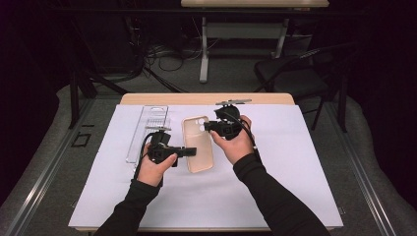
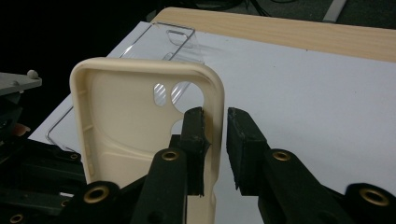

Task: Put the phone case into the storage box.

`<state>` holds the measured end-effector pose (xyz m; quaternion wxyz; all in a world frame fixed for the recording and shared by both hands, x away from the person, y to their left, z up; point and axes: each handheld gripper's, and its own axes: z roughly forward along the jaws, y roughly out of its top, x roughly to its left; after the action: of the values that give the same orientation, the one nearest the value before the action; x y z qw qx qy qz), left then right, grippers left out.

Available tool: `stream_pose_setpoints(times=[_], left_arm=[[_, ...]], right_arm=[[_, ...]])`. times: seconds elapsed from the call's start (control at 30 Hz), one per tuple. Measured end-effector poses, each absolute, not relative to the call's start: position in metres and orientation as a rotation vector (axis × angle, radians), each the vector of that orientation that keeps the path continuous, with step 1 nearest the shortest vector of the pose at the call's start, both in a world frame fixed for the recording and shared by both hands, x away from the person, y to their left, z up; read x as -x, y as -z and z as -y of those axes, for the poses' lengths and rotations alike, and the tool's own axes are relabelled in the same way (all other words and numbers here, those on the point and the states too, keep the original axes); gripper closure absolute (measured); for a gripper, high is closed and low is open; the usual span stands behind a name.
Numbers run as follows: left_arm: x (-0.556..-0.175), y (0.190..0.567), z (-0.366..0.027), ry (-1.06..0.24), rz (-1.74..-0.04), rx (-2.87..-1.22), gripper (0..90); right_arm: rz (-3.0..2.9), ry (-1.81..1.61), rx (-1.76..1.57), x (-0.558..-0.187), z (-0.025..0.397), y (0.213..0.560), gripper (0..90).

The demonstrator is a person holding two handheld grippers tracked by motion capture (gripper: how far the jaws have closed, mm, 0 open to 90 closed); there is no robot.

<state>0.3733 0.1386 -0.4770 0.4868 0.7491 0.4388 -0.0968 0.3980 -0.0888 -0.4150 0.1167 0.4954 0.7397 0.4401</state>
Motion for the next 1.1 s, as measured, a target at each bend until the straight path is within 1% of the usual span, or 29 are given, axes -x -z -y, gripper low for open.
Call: stream_pose_setpoints(times=[0.3,0.57,0.8,1.1], left_arm=[[-0.374,0.477,-0.142,0.223,-1.073,-1.812,80.7],[-0.374,0.475,-0.146,0.203,-1.066,-1.799,80.7],[-0.373,0.472,-0.149,0.188,-1.051,-1.783,80.7],[-0.372,0.468,-0.153,0.168,-1.033,-1.763,80.7]], right_arm=[[-2.167,-1.318,-1.392,-0.392,0.093,0.415,66.9],[-2.180,-1.327,-1.286,-0.383,0.096,0.417,61.9],[-2.189,-1.346,-1.208,-0.377,0.098,0.418,54.4],[-2.193,-1.380,-1.173,-0.373,0.105,0.418,55.6]])
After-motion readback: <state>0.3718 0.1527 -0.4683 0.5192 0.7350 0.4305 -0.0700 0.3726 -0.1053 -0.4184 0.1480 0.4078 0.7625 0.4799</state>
